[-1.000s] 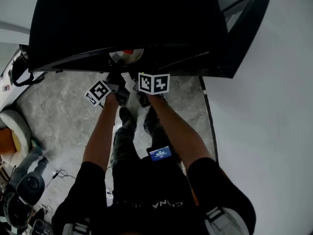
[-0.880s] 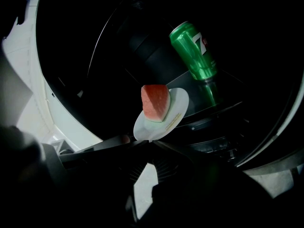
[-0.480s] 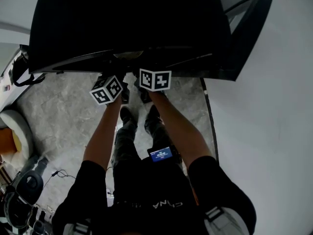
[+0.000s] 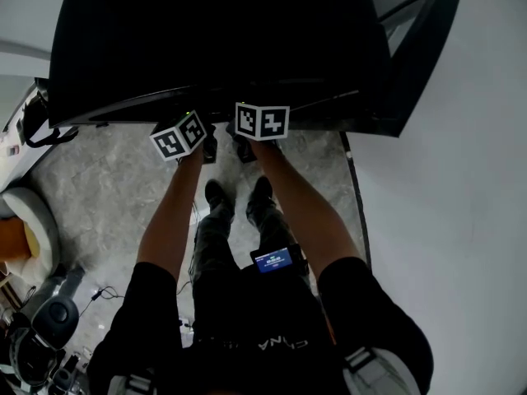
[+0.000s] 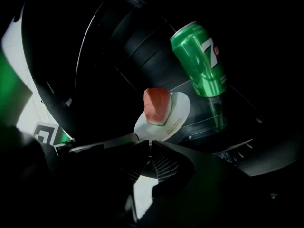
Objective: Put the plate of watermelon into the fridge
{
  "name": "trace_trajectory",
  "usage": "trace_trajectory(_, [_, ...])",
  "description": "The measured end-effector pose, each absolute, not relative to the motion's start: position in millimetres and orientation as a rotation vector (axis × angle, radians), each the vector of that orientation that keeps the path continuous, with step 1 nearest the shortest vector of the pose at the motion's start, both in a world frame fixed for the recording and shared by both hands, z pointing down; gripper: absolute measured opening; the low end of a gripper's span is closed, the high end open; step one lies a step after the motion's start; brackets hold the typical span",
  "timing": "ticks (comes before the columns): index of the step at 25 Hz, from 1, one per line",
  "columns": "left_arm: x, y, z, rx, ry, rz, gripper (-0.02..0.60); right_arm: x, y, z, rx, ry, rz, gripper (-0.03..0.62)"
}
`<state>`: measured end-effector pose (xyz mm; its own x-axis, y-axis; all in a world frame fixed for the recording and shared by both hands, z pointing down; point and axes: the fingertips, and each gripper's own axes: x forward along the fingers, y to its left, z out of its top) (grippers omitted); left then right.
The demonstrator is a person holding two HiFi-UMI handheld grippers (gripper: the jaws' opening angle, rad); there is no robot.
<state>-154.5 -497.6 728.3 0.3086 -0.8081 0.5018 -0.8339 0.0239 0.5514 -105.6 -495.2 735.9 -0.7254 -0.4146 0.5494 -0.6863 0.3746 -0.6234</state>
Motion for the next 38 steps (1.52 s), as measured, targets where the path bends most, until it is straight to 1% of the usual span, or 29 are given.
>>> trace_trajectory(4, [-157,-493,722,1.781,-1.454,0.022,0.116,-105,-493,730,0.977,-2.33,1.301,0.032])
trace_trajectory(7, [-144,-471,711,1.838,-1.412,0.007,0.116,-89,-477,723,0.987,-2.325,1.312,0.032])
trace_trajectory(10, [-119,-446,698,1.93,-1.324,0.001,0.096,-69,-459,712,0.985,-2.339,1.322,0.032])
trace_trajectory(15, [-96,-409,658,2.014,-1.207,-0.03,0.084,-52,-433,668,0.977,-2.375,1.307,0.031])
trace_trajectory(21, [-92,-391,614,2.1,-1.088,-0.114,0.041,-54,-412,633,0.96,-2.426,1.308,0.031])
trace_trajectory(24, [-87,-377,591,2.123,-1.053,-0.145,0.032,-45,-396,611,0.967,-2.448,1.306,0.031])
trace_trajectory(29, [-80,-352,568,2.144,-1.014,-0.181,0.029,-25,-377,587,0.989,-2.494,1.266,0.031])
trace_trajectory(34, [-78,-329,564,2.15,-1.0,-0.175,0.029,-2,-370,575,1.041,-2.545,1.272,0.031])
trace_trajectory(38, [-75,-333,555,2.181,-1.008,-0.138,0.029,-5,-378,565,1.016,-2.587,1.254,0.031])
